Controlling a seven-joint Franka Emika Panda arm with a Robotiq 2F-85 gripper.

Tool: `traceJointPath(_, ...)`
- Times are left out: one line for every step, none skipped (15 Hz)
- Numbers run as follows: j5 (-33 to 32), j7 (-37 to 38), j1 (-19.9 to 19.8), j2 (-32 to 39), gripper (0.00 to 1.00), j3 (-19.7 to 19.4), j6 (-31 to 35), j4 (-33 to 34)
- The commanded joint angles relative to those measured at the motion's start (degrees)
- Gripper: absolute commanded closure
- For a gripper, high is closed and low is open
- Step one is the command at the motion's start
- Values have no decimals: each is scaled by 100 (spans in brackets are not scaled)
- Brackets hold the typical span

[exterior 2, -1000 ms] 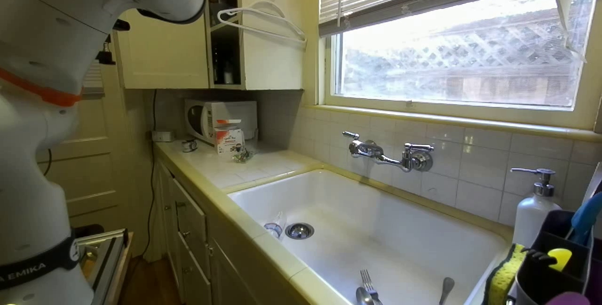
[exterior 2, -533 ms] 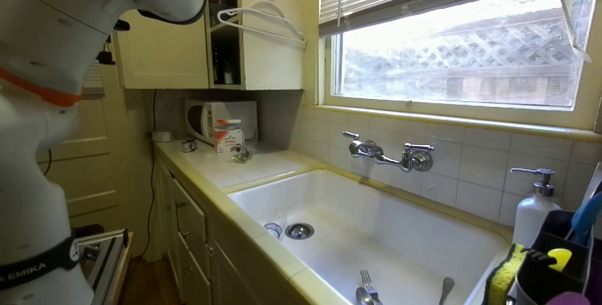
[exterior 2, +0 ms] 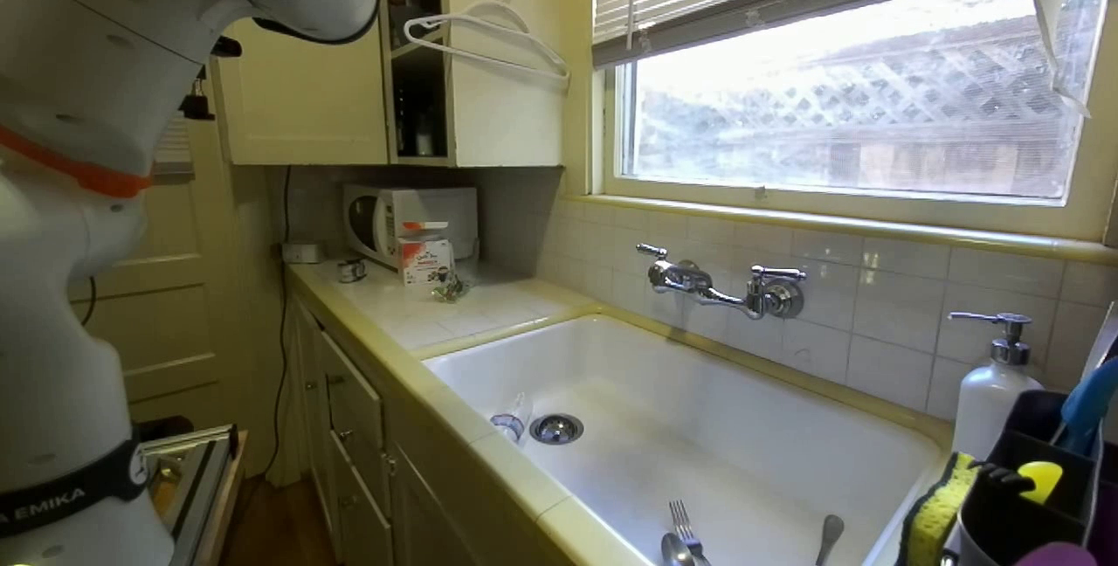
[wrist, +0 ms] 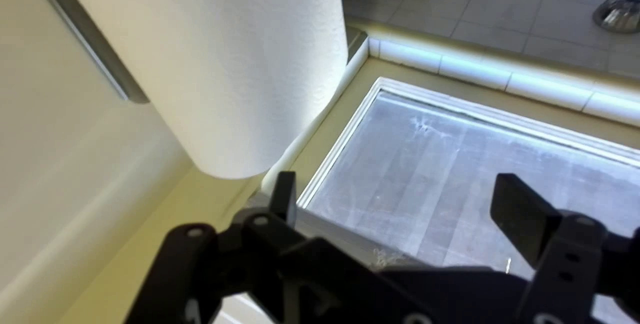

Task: Pick up the tissue paper and put it on the left side of the base top

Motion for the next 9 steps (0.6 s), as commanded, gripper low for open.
traceJointPath(85,-95,154,-98,0,34,-1064,-87)
traceJointPath(-48,-25,333,-96,0,-2,-1354,-61)
traceJointPath(-89,28,430,-91,0,-10,-1631,-57)
traceJointPath(-144,64,563,-79,0,-15,-1852,-39)
traceJointPath(-199,125,706,-71,0,-20,-2049,-25)
traceJointPath(-239,192,856,-60,0,-14,-2203,-5)
traceJointPath(-295,276,1018,-33,0,-14,-2316,13)
traceJointPath(-369,376,1181,-13,0,-21,-2401,33)
traceJointPath(-456,530,1356,-3,0,-35,-2502,45)
